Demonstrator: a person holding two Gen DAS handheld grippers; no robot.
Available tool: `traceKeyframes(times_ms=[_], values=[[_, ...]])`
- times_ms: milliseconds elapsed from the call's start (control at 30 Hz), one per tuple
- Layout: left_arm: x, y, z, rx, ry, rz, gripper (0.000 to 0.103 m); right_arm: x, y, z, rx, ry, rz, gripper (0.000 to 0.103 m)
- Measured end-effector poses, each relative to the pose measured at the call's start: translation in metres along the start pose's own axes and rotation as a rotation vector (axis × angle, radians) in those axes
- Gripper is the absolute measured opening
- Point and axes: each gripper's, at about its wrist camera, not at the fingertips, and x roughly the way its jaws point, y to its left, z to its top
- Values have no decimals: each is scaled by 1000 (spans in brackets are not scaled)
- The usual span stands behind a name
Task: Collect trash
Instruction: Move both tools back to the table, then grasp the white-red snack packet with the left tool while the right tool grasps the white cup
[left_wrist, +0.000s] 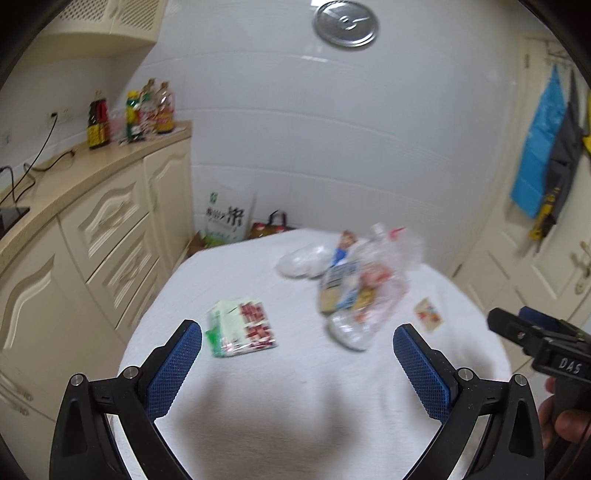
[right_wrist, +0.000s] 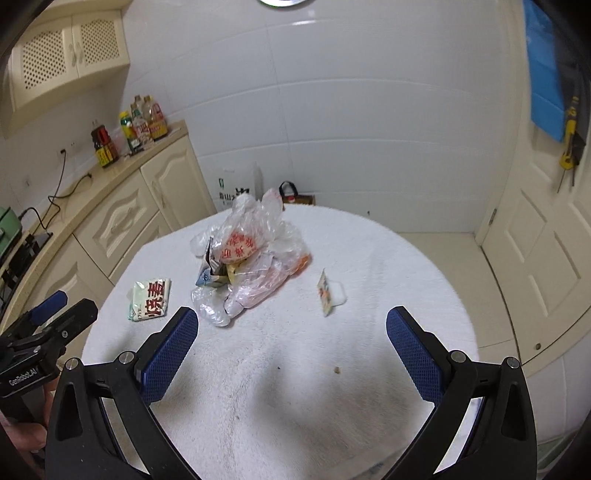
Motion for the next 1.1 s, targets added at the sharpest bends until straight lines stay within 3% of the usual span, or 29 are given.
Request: traceKeyframes(times_ms=[533,700,767,800,867,900,967,1100], values=[[185,-6,57,-11,229,178,102,118,-21,6,14,155,-16,103],[223,-7,58,-28,272,208,101,147,-35,6,27,184,-23,97],[232,-16,62,1,261,185,96,153,-40,5,38,189,-15,89],[234,-20,61,17,254,174,88,153,-42,6,31,173,-23,86],[239,-28,64,43,243,149,77,152,-42,5,6,164,-52,66],[243,-34,66,52,245,141,77,152,-42,5,-1,161,-55,58],[252,-42,70,66,242,126,76,149,-44,4,-17,160,-64,35],[264,-55,76,75,247,85,73,142,-50,-1,-27,165,-49,23]])
